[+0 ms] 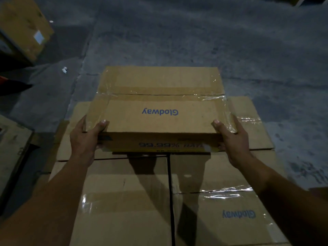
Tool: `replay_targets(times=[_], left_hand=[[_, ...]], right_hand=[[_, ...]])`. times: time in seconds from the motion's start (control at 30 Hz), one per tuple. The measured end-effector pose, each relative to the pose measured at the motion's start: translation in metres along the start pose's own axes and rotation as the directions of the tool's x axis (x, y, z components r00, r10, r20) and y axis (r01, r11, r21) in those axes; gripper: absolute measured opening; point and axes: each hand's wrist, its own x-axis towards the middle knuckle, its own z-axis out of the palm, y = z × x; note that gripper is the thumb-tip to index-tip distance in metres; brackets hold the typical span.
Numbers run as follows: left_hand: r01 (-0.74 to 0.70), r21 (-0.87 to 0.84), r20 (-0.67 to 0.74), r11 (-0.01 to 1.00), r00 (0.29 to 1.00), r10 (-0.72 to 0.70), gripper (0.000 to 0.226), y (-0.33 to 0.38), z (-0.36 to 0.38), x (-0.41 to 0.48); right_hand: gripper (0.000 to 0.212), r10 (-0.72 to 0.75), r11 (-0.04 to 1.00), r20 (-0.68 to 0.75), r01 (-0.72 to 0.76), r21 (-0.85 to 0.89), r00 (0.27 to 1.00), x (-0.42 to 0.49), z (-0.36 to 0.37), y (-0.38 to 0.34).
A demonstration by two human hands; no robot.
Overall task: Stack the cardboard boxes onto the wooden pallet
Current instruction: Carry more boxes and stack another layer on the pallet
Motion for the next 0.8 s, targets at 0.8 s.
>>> replay_targets(times=[0.8], left_hand=[[0.017, -0.069, -0.035, 0.997, 0.999, -0.019, 0.041, -0.044, -0.016, 0.012]], right_hand=[[0.051, 0.060, 0.997, -0.013, -0.060, -0.052, 0.998, 0.000, 0.020, 0.029]])
